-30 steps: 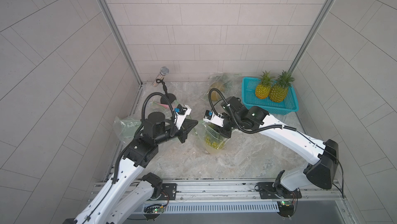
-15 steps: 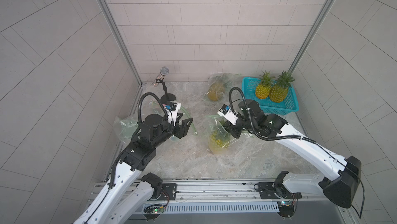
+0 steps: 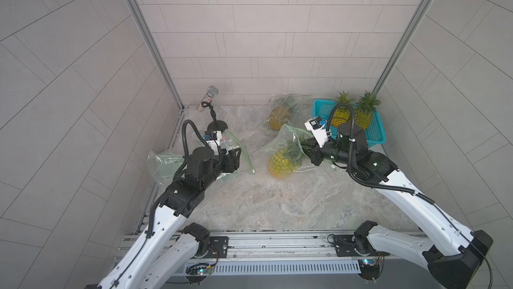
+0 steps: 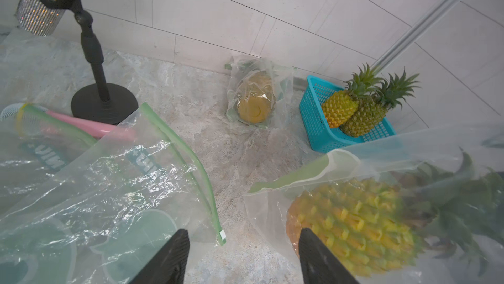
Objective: Open the zip-top bag and take out the pineapple
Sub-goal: Pick up the pineapple from the zipper food storage bag.
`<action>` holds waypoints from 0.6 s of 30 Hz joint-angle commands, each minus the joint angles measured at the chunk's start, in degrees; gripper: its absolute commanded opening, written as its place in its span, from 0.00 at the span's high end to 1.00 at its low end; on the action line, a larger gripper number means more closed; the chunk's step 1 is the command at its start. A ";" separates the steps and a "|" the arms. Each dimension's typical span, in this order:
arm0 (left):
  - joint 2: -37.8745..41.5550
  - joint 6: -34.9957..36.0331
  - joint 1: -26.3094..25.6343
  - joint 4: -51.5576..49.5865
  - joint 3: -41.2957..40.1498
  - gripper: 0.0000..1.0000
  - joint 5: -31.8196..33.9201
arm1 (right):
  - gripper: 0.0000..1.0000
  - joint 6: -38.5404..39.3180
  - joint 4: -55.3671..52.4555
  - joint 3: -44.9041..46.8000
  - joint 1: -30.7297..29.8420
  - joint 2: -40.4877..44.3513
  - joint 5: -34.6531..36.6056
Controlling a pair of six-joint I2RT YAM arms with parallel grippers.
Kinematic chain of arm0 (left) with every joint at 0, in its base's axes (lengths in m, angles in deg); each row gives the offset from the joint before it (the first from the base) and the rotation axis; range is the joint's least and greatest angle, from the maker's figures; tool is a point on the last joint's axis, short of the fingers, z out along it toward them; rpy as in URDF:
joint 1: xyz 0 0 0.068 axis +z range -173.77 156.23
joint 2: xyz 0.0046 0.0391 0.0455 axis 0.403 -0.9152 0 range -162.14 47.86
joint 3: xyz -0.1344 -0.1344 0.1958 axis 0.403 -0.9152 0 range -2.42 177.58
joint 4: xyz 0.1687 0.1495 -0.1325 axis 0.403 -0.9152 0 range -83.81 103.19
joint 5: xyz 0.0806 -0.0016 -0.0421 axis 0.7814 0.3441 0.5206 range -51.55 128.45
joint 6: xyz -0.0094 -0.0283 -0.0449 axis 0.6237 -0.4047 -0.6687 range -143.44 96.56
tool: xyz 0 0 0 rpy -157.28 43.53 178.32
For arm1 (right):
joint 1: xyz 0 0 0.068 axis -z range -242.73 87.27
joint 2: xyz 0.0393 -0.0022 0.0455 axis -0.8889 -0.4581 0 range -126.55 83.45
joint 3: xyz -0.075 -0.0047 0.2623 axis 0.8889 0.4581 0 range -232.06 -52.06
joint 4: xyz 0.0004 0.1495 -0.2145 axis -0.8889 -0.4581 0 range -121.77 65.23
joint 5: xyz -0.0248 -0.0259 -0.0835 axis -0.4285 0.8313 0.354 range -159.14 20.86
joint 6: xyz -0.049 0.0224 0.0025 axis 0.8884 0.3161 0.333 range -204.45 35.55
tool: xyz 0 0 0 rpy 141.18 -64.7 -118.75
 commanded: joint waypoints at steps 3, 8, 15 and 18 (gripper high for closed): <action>-1.25 -11.14 0.38 2.30 -1.38 0.31 3.04 | 1.00 -5.03 10.40 -3.90 0.11 3.37 -2.78; -1.64 -16.74 0.38 6.84 -3.44 0.30 0.66 | 1.00 -5.73 10.99 -5.53 0.11 3.33 -2.80; -4.62 -20.17 0.34 12.85 -5.37 0.29 -2.22 | 1.00 -6.68 12.74 -7.09 0.07 2.57 -3.34; -6.09 -20.82 0.38 14.74 -5.40 0.29 -3.61 | 1.00 -7.54 13.78 -7.36 0.09 2.35 -3.86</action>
